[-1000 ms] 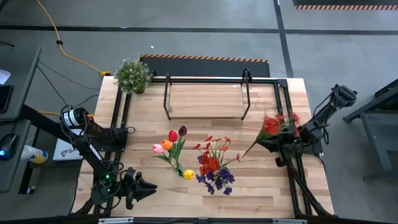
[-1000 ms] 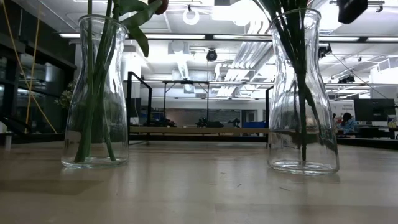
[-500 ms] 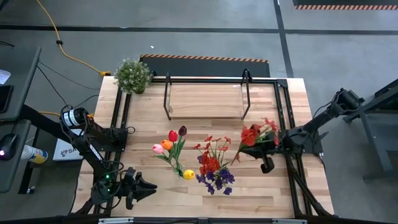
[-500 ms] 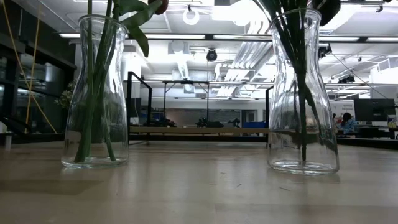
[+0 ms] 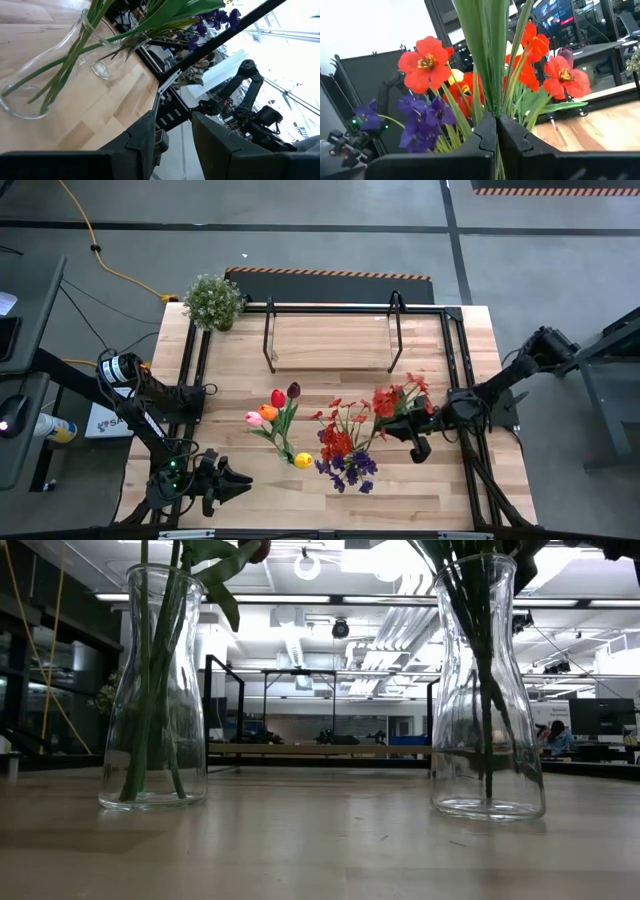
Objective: Pick and place flowers into a vace then onto a shelf
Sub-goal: Put the red flower into the right transparent vase
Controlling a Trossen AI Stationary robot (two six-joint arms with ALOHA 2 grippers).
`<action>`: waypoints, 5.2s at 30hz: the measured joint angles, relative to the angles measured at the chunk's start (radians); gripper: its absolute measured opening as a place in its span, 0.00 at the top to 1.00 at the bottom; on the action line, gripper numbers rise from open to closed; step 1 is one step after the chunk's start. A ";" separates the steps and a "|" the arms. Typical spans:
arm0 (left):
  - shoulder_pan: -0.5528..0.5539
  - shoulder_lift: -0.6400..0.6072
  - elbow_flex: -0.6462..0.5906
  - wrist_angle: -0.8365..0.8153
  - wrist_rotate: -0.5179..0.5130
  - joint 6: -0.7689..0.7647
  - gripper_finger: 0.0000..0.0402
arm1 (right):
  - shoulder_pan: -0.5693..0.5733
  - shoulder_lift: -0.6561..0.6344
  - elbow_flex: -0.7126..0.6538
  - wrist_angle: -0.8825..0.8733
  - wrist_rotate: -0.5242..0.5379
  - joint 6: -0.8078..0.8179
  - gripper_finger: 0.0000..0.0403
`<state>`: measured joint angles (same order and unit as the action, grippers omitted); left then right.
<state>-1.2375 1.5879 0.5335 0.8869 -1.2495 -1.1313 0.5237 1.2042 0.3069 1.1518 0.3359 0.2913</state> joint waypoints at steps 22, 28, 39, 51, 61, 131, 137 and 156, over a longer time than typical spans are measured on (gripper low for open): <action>0.000 0.000 0.000 0.000 0.000 0.000 0.59 | 0.000 0.015 0.000 -0.004 0.040 -0.004 1.00; 0.000 0.000 0.000 0.000 0.000 0.000 0.59 | 0.000 0.067 0.000 0.003 0.058 0.011 1.00; 0.000 0.000 0.000 -0.001 0.000 -0.001 0.59 | 0.001 0.171 0.000 0.086 0.066 0.040 1.00; 0.000 0.000 0.000 -0.008 0.000 -0.001 0.59 | 0.001 0.183 0.000 0.083 0.025 0.049 1.00; 0.000 0.000 0.000 -0.008 0.000 -0.001 0.59 | 0.001 0.183 0.000 0.048 -0.029 0.074 1.00; 0.000 0.000 0.000 -0.008 0.012 0.000 0.59 | 0.000 0.008 -0.001 -0.253 -0.451 0.279 0.79; 0.000 0.000 0.000 -0.008 0.012 0.000 0.59 | 0.000 -0.014 -0.001 -0.277 -0.458 0.277 0.79; 0.000 0.000 0.000 -0.008 0.011 0.000 0.59 | -0.048 -0.015 -0.001 -0.287 -0.518 0.290 0.67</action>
<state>-1.2374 1.5879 0.5335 0.8790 -1.2381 -1.1316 0.4760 1.1896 0.3061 0.8650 -0.1825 0.5810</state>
